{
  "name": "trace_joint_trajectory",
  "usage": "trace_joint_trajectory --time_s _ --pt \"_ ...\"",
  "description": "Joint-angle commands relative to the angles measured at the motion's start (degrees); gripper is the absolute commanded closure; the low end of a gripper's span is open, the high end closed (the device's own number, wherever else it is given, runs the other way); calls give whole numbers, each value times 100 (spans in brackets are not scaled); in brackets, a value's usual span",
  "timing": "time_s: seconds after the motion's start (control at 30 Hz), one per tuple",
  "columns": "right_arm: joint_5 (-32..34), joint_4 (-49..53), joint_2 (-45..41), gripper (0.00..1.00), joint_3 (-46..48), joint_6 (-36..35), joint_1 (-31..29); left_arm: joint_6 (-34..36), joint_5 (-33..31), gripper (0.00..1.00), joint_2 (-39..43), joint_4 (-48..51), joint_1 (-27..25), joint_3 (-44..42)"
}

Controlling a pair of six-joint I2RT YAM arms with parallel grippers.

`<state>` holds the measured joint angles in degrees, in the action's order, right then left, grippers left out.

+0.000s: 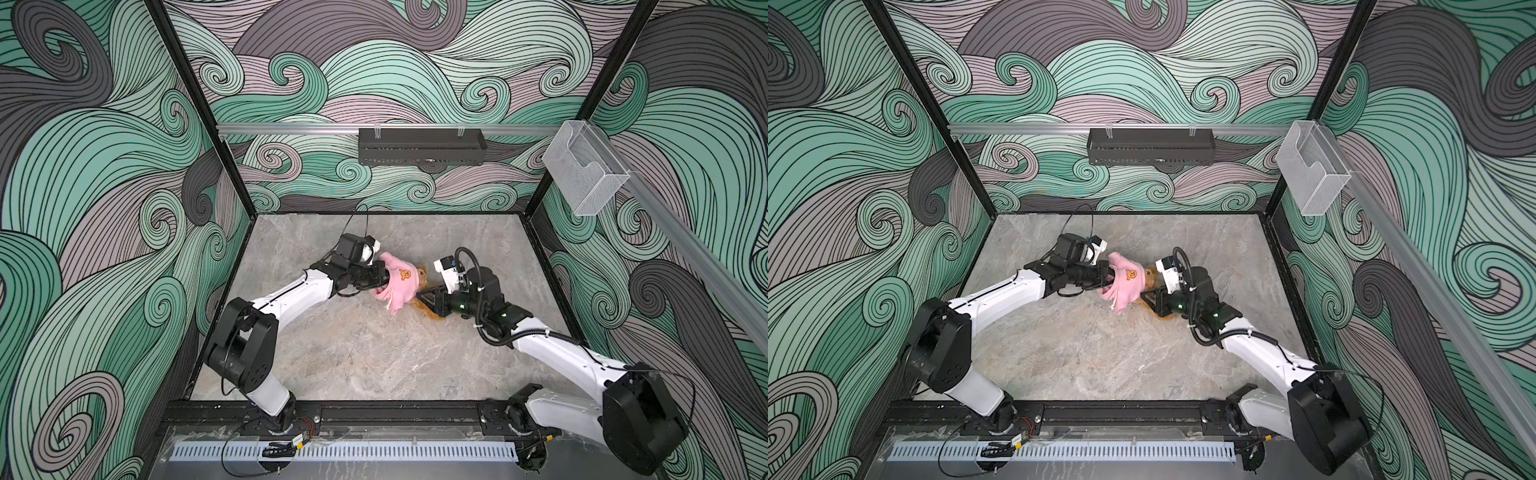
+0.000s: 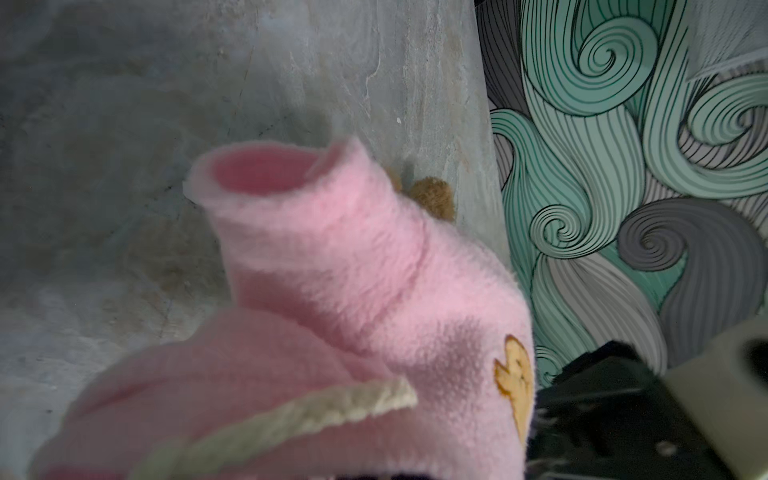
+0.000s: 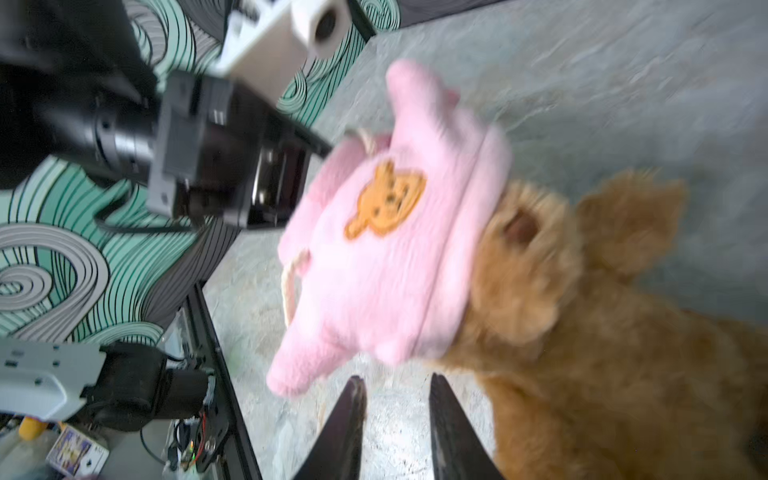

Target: Dress the teddy bear

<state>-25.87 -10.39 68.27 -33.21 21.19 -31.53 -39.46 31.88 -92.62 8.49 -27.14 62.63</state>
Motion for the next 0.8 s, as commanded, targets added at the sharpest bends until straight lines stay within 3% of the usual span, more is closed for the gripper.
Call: trace_joint_trajectory --time_s 0.0,0.17,0.47,0.77 --pt "318 -846 6 70 314 -129 -291 -1234 978 100 -120 -458 204 -47" --pt "778 -1317 153 72 623 -471 -719 -2126 1390 100 -225 -848 374 -225" --pt "1618 -2300 720 81 751 -797 -1153 -3662 1538 100 -192 -1474 434 -514" --pt "2179 -3206 1348 82 670 -604 -1174 -3938 1671 100 -304 -1635 393 -467"
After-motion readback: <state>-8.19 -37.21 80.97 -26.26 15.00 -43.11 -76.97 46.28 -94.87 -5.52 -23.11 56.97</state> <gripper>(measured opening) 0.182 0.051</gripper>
